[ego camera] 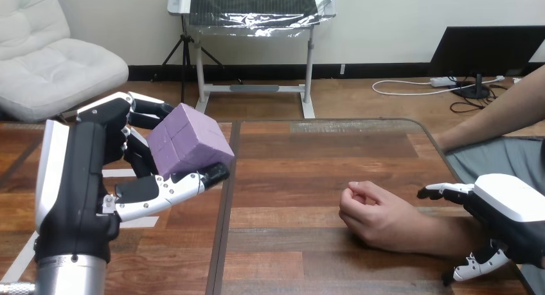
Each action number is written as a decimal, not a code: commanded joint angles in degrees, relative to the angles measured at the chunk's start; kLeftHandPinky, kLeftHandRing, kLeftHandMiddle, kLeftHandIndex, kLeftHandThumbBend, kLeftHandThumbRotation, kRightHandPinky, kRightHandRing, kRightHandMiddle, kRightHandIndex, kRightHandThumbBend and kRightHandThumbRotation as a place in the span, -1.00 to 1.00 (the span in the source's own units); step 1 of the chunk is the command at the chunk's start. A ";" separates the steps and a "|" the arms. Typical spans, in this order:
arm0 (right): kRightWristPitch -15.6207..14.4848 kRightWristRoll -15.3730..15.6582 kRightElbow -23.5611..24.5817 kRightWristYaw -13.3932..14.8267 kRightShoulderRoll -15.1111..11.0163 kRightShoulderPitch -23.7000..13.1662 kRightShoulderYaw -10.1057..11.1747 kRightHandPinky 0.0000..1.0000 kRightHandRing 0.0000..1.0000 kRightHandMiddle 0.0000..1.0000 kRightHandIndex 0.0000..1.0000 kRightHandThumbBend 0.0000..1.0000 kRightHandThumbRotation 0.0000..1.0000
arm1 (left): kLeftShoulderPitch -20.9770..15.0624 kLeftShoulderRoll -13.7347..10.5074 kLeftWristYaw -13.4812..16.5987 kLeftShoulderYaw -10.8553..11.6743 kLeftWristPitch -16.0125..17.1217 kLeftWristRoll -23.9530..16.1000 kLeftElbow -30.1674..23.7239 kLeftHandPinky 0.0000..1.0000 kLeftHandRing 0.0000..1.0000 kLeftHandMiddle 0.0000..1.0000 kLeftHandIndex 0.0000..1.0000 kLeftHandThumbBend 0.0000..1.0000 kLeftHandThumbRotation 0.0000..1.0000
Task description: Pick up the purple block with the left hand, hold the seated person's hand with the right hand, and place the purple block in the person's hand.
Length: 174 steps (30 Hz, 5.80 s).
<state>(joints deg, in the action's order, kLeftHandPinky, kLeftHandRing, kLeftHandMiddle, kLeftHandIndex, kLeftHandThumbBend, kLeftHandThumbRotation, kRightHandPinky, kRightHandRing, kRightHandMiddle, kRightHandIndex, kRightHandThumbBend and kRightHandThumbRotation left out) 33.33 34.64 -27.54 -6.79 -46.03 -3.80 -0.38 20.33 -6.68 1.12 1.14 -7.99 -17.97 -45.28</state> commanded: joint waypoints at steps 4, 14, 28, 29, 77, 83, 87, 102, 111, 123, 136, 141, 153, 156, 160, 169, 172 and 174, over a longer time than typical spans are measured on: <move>-0.35 1.67 -3.78 3.47 0.66 -3.96 -3.09 0.55 0.58 0.60 0.61 1.00 -0.90 | -1.29 0.19 0.02 0.75 2.06 0.75 -0.11 -0.62 -0.50 -0.37 -0.26 0.29 -1.00; -1.86 3.72 -5.80 5.90 1.11 -5.29 -5.79 0.49 0.54 0.56 0.57 1.00 -0.89 | -1.06 0.08 -0.30 1.01 2.35 1.77 -0.02 -0.62 -0.50 -0.37 -0.26 0.26 -1.00; -3.51 6.64 -8.82 7.95 1.46 -7.66 -9.97 0.42 0.44 0.47 0.48 0.89 -0.78 | -0.85 0.15 -0.25 1.33 2.79 2.13 0.04 -0.63 -0.52 -0.40 -0.26 0.29 -1.00; -3.59 6.78 -8.91 8.02 1.51 -7.78 -10.20 0.40 0.41 0.45 0.47 0.87 -0.77 | -0.84 0.22 -0.26 1.35 2.74 2.24 0.03 -0.64 -0.53 -0.40 -0.27 0.29 -1.00; -11.39 4.63 -4.57 -7.65 3.31 -9.92 -16.22 -0.22 -0.04 0.11 0.15 0.65 -0.57 | -0.60 0.27 -0.34 1.71 2.47 2.65 -0.52 -0.64 -0.52 -0.40 -0.27 0.27 -1.00; -11.94 4.62 -4.23 -8.29 3.41 -10.02 -16.45 -0.28 -0.12 0.04 0.11 0.65 -0.60 | -0.58 0.53 -0.23 1.16 2.73 2.52 -0.20 -0.63 -0.51 -0.39 -0.27 0.27 -1.00; -11.99 4.26 -4.13 -8.19 3.56 -9.98 -16.45 -0.30 -0.15 0.01 0.09 0.65 -0.62 | -0.55 0.68 -0.16 1.01 2.80 2.60 0.01 -0.63 -0.51 -0.39 -0.27 0.26 -1.00; -9.97 -2.57 -4.33 -9.10 4.29 -9.96 -14.48 -0.33 -0.21 -0.06 0.02 0.66 -0.81 | -0.65 1.04 -0.17 0.73 2.85 3.05 0.81 -0.63 -0.51 -0.39 -0.27 0.24 -1.00; -10.34 -4.28 -2.93 -9.09 4.00 -10.40 -13.70 -0.33 -0.21 -0.07 0.01 0.65 -0.79 | -1.44 1.01 -0.15 0.73 3.44 3.24 2.26 -0.64 -0.52 -0.40 -0.27 0.23 -1.00; -9.20 -6.48 -2.67 -7.85 3.99 -11.21 -12.09 -0.36 -0.25 -0.10 0.00 0.68 -0.80 | -4.22 1.86 -1.12 1.69 5.37 9.61 8.29 -0.63 -0.49 -0.37 -0.26 0.15 -1.00; -8.94 -8.38 -1.18 -7.17 3.84 -11.77 -10.18 -0.30 -0.19 -0.08 0.02 0.70 -0.82 | -8.56 0.29 -1.67 2.88 8.86 11.82 17.50 -0.56 -0.43 -0.32 -0.24 0.16 -1.00; -9.60 -9.31 0.50 -7.32 3.78 -11.44 -9.35 -0.30 -0.19 -0.08 0.02 0.69 -0.85 | -10.29 -0.12 -1.33 2.88 9.39 10.86 20.24 -0.55 -0.42 -0.31 -0.23 0.19 -1.00; -9.62 -11.20 3.99 -6.56 4.12 -10.42 -7.90 -0.26 -0.16 -0.07 0.03 0.70 -0.82 | -14.92 -0.60 -0.99 2.69 9.84 10.34 26.75 -0.53 -0.38 -0.27 -0.19 0.25 -1.00; -9.93 -11.53 4.86 -6.62 4.40 -10.14 -7.68 -0.25 -0.15 -0.06 0.03 0.69 -0.82 | -16.07 -0.81 -1.14 2.62 9.99 10.36 28.37 -0.51 -0.37 -0.26 -0.18 0.25 -1.00; -9.83 -11.82 5.73 -6.82 4.84 -9.93 -7.40 -0.24 -0.14 -0.06 0.02 0.68 -0.82 | -17.63 -0.93 -1.49 2.55 10.17 10.80 30.48 -0.51 -0.36 -0.25 -0.17 0.26 -1.00; -11.16 -11.83 8.59 -7.43 5.19 -9.42 -7.49 -0.21 -0.12 -0.04 0.02 0.66 -0.79 | -21.38 -1.19 -1.93 2.25 11.64 11.04 36.21 -0.50 -0.36 -0.24 -0.16 0.27 -1.00; -11.49 -11.75 9.39 -7.53 5.31 -9.34 -7.63 -0.21 -0.11 -0.04 0.03 0.66 -0.78 | -22.61 -1.24 -1.97 2.04 11.95 10.79 38.01 -0.50 -0.36 -0.24 -0.16 0.29 -1.00; -11.67 -11.77 9.81 -7.68 5.40 -9.34 -7.72 -0.20 -0.11 -0.04 0.03 0.65 -0.77 | -23.44 -1.25 -2.02 1.83 12.09 10.57 39.20 -0.49 -0.35 -0.24 -0.16 0.30 -1.00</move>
<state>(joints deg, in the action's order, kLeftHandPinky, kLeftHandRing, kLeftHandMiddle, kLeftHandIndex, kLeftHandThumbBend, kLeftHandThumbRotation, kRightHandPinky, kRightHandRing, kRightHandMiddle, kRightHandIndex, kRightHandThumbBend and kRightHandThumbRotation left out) 22.69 23.51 -18.86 -13.62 -44.44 -13.96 -6.43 2.79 -6.85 -0.81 3.26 2.04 -7.27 -8.72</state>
